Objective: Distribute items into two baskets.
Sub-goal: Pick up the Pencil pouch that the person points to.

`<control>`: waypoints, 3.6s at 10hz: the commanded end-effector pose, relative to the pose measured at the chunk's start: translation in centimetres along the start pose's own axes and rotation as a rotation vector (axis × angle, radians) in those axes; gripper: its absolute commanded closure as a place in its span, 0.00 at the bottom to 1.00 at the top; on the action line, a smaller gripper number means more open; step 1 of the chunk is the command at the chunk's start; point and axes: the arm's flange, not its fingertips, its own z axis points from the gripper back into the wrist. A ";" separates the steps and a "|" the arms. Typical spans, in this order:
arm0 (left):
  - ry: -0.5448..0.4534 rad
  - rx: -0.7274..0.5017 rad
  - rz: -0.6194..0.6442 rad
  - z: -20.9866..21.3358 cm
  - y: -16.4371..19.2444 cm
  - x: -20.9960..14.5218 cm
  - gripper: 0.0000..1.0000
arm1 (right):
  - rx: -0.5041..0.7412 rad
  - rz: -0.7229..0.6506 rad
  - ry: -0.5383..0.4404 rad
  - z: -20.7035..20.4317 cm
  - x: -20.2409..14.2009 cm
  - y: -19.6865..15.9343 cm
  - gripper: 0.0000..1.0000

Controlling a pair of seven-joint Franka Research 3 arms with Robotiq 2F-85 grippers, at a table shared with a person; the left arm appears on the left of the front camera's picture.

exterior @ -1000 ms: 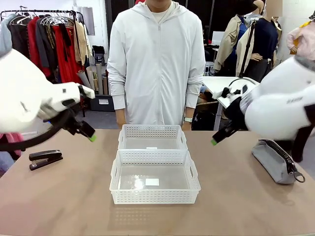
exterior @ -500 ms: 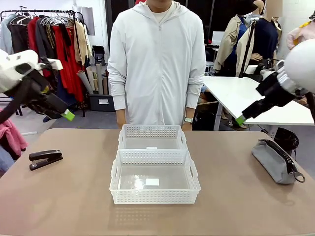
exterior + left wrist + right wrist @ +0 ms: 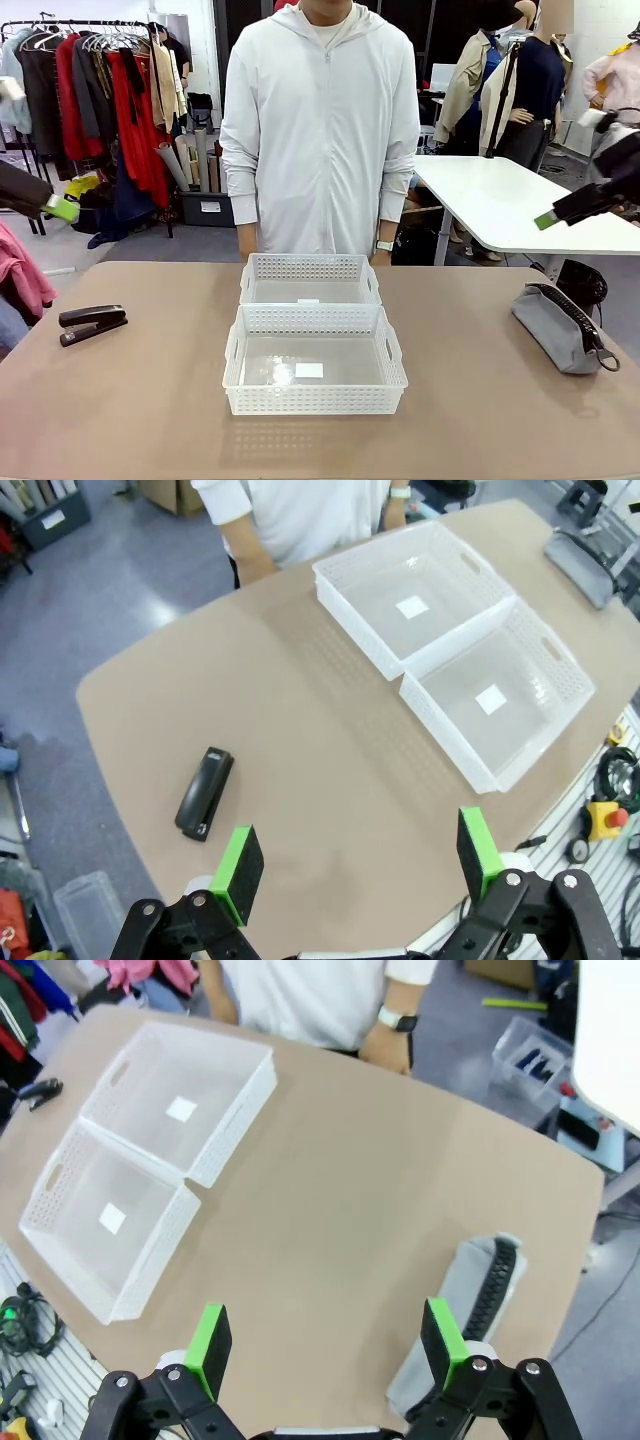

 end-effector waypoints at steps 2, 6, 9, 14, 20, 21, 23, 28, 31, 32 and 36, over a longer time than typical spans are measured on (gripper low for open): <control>0.013 -0.026 -0.020 1.8 1.2 -4.3 0.00 | 0.085 -0.028 -0.083 1.5 -1.2 -3.7 0.00; -0.046 0.082 0.118 3.9 1.9 -5.4 0.00 | 0.097 -0.060 -0.131 5.5 -3.5 -3.7 0.00; -0.111 0.058 0.130 4.6 2.3 -6.7 0.00 | 0.088 -0.082 -0.055 6.5 -4.9 -4.0 0.00; -0.113 0.061 0.106 4.8 2.3 -6.8 0.00 | 0.139 -0.084 -0.089 7.5 -5.4 -4.2 0.00; -0.092 0.064 0.117 6.9 3.8 -3.7 0.00 | 0.126 -0.108 -0.070 7.3 -5.4 -4.2 0.00; -0.092 0.064 0.117 6.9 3.8 -3.7 0.00 | 0.126 -0.108 -0.070 7.3 -5.4 -4.2 0.00; -0.092 0.064 0.117 6.9 3.8 -3.7 0.00 | 0.126 -0.108 -0.070 7.3 -5.4 -4.2 0.00; -0.076 0.024 0.115 6.0 4.7 -3.3 0.00 | 0.097 -0.110 -0.057 7.0 -5.1 -4.2 0.00; -0.076 -0.014 0.112 5.3 5.2 -3.4 0.00 | -0.026 -0.087 0.029 5.5 -3.5 -3.9 0.00; -0.073 -0.014 0.115 5.1 5.3 -3.4 0.00 | -0.057 -0.079 0.064 4.9 -3.2 -3.8 0.00; -0.059 0.009 0.129 4.9 4.7 -3.6 0.00 | -0.179 -0.054 0.256 0.9 -2.2 -4.8 0.00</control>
